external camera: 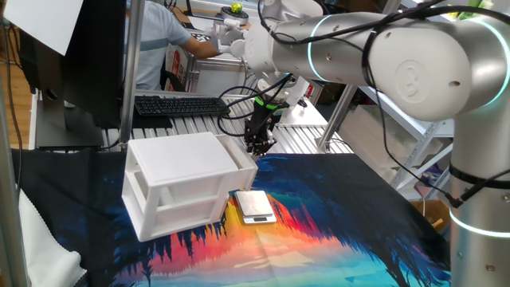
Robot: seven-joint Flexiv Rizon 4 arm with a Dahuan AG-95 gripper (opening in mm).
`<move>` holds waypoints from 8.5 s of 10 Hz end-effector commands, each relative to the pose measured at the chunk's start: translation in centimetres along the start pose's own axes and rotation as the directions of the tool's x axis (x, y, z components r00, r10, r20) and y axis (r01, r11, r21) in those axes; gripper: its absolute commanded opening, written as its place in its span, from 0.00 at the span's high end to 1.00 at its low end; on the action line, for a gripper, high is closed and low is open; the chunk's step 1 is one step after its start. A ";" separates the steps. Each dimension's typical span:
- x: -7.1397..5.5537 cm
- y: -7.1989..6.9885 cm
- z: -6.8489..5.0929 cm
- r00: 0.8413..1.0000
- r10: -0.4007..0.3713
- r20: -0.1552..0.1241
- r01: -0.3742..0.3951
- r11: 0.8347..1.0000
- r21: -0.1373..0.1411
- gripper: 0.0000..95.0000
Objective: Grasp the handle and open the drawer
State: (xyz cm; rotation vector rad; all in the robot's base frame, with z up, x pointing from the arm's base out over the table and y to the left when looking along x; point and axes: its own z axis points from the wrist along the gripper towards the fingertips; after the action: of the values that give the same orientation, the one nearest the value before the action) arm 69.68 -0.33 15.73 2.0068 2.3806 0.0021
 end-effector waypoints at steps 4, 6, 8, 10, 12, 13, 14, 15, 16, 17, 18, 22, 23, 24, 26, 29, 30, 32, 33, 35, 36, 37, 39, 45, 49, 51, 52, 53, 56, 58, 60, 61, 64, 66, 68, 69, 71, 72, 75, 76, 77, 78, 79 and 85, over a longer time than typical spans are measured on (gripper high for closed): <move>-0.8 0.2 0.5 1.000 -0.006 0.002 0.006 1.000 0.003 1.00; -1.3 0.3 0.2 1.000 -0.014 -0.008 0.014 1.000 0.003 1.00; -1.9 0.6 -0.2 1.000 -0.022 -0.012 0.022 1.000 0.003 1.00; -2.2 0.8 0.2 1.000 -0.027 -0.006 0.027 1.000 0.003 1.00; -2.6 1.0 0.5 0.999 -0.035 -0.008 0.035 0.999 0.001 1.00; -2.8 1.0 0.3 0.999 -0.037 -0.013 0.037 0.999 0.001 1.00; -3.1 1.2 0.2 0.999 -0.040 -0.017 0.040 0.999 0.002 1.00; -3.1 1.2 0.5 0.999 -0.039 -0.011 0.039 0.999 0.001 1.00; -3.3 1.2 1.4 0.999 -0.045 -0.003 0.045 0.999 -0.004 1.00; -3.4 1.0 2.4 0.998 -0.055 0.010 0.056 0.998 -0.015 1.00; -3.4 0.8 3.4 0.998 -0.059 0.033 0.060 0.998 -0.024 1.00; -1.3 3.1 -0.7 0.989 0.082 -0.122 -0.064 0.987 0.150 0.00; -0.4 3.6 -3.0 0.992 0.098 -0.081 -0.082 0.979 0.185 0.00; 0.2 3.6 -5.0 0.992 0.095 -0.082 -0.076 0.975 0.207 0.00; -0.1 3.2 -5.6 0.994 0.084 -0.064 -0.069 0.976 0.205 0.00; -0.8 2.7 -5.2 0.996 0.063 -0.060 -0.051 0.981 0.187 0.20; -1.0 2.6 -5.1 0.997 0.058 -0.059 -0.047 0.983 0.179 0.20; -1.0 2.6 -5.1 0.997 0.054 -0.051 -0.044 0.984 0.173 0.20; -1.1 2.5 -5.1 0.998 0.047 -0.052 -0.038 0.985 0.169 0.20; -1.3 2.4 -5.0 0.998 0.038 -0.055 -0.029 0.987 0.160 0.20; -1.4 2.3 -5.0 0.998 0.034 -0.054 -0.026 0.987 0.156 0.20; -1.5 2.2 -5.0 0.998 0.029 -0.055 -0.020 0.988 0.151 0.20; -1.7 2.1 -5.0 0.998 0.025 -0.054 -0.017 0.990 0.142 0.20; -2.3 1.6 -4.7 0.998 0.008 -0.058 -0.001 0.993 0.118 0.20; -2.6 1.4 -4.6 0.998 -0.004 -0.062 0.010 0.994 0.109 0.20; -2.6 1.4 -4.6 0.998 -0.009 -0.061 0.015 0.994 0.106 0.20; -2.6 1.4 -4.6 0.998 -0.009 -0.061 0.015 0.994 0.105 0.20; -2.6 1.4 -4.6 0.998 -0.009 -0.062 0.015 0.994 0.104 0.20; -2.6 1.4 -4.6 0.998 -0.019 -0.062 0.025 0.995 0.099 0.20; -2.5 1.3 -4.6 0.997 -0.045 -0.061 0.051 0.994 0.094 0.20; -2.4 1.3 -4.5 0.996 -0.069 -0.061 0.075 0.993 0.093 0.20; -2.2 1.3 -4.4 0.994 -0.091 -0.057 0.096 0.991 0.091 0.20; -1.3 1.1 -3.7 0.986 -0.164 -0.019 0.166 0.981 0.104 0.20; -0.6 0.9 -3.2 0.986 -0.166 -0.019 0.167 0.980 0.104 0.20; -0.7 0.7 -3.1 0.989 -0.147 -0.022 0.148 0.983 0.104 0.20; -0.8 0.6 -2.9 0.990 -0.140 -0.021 0.142 0.985 0.103 0.20; -0.8 0.0 -2.4 0.991 -0.133 -0.029 0.135 0.987 0.091 0.20; -0.4 -0.2 -2.0 0.992 -0.124 -0.024 0.126 0.988 0.087 0.20; 0.3 -0.5 -1.4 0.992 -0.123 -0.021 0.124 0.990 0.072 0.20; 0.4 -0.3 -1.1 0.993 -0.121 -0.014 0.122 0.990 0.069 0.20; 0.4 -0.2 -0.8 0.993 -0.115 -0.013 0.116 0.991 0.065 0.20; 0.5 -0.2 -0.5 0.993 -0.117 -0.012 0.117 0.991 0.063 0.20; 0.5 -0.1 -0.1 0.993 -0.115 -0.006 0.115 0.992 0.056 0.40; 0.7 0.1 0.4 0.991 -0.135 -0.006 0.135 0.990 0.048 0.40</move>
State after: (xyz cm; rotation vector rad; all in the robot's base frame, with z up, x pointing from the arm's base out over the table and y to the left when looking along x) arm 69.53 0.34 15.26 1.8597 2.5324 -0.0514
